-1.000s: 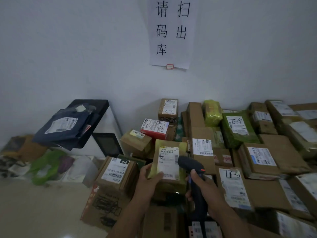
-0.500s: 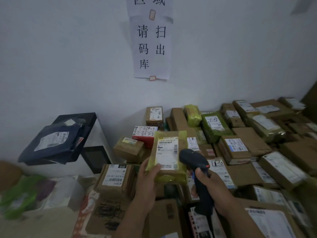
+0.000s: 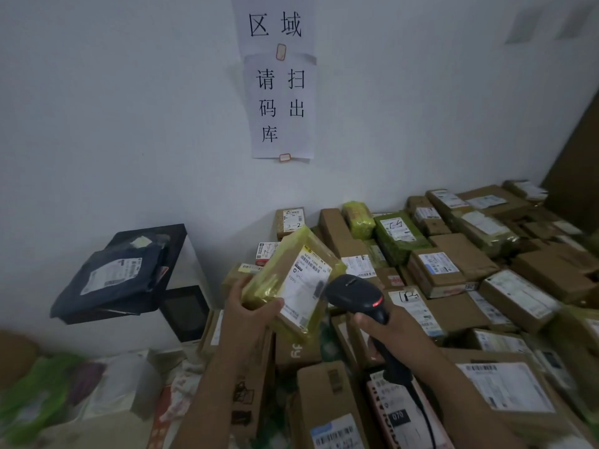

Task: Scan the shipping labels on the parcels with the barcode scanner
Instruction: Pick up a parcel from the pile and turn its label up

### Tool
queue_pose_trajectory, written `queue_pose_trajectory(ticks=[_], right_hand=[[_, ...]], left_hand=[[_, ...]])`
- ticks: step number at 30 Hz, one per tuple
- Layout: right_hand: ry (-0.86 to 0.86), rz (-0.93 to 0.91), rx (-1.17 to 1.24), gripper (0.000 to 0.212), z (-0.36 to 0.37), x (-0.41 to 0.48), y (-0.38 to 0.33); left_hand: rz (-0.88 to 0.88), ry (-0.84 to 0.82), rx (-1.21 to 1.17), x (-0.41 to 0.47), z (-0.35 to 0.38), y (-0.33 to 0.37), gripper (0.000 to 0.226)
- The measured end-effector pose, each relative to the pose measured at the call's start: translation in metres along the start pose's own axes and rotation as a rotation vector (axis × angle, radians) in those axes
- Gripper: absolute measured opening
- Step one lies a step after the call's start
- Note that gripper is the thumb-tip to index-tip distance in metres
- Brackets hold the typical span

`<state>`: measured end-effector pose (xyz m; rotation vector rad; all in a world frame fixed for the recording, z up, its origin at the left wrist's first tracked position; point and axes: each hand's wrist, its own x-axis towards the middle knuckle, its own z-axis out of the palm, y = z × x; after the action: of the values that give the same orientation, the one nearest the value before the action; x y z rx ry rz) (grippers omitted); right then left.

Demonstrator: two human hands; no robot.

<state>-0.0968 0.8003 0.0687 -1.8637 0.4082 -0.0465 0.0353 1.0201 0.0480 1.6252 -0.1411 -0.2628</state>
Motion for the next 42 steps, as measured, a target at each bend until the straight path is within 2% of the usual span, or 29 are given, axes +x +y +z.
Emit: queue_pose_trajectory(ticks=[3, 7, 9, 22, 31, 35, 38, 41, 42], right_hand=[[-0.014, -0.002, -0.089, 0.013, -0.003, -0.006, -0.001], [-0.05, -0.026, -0.204, 0.01, -0.005, -0.016, -0.005], [-0.063, -0.028, -0.242, 0.01, -0.005, -0.02, -0.006], [-0.093, -0.019, -0.314, 0.011, -0.011, -0.038, -0.012], [-0.078, -0.001, -0.277, 0.015, -0.019, -0.037, -0.003], [0.039, 0.006, -0.185, 0.015, -0.029, -0.037, 0.008], [0.174, 0.033, -0.115, 0.025, -0.04, -0.034, 0.018], [0.294, 0.066, -0.045, 0.034, -0.053, -0.031, 0.028], [0.326, 0.075, -0.03, 0.037, -0.059, -0.03, 0.031]], left_hand=[[0.004, 0.034, 0.012, 0.002, -0.022, -0.001, 0.059], [-0.041, 0.058, 0.015, 0.005, -0.04, -0.004, 0.072], [-0.027, 0.059, 0.009, 0.004, -0.044, -0.005, 0.068], [-0.01, 0.064, 0.073, 0.006, -0.049, -0.01, 0.086], [0.006, 0.039, 0.084, 0.005, -0.027, -0.013, 0.071], [-0.075, 0.031, 0.057, 0.006, -0.001, -0.015, 0.074], [-0.19, 0.018, -0.03, 0.007, 0.032, -0.021, 0.092], [-0.306, -0.068, -0.061, 0.011, 0.07, -0.026, 0.056], [-0.334, -0.092, -0.067, 0.014, 0.083, -0.028, 0.052]])
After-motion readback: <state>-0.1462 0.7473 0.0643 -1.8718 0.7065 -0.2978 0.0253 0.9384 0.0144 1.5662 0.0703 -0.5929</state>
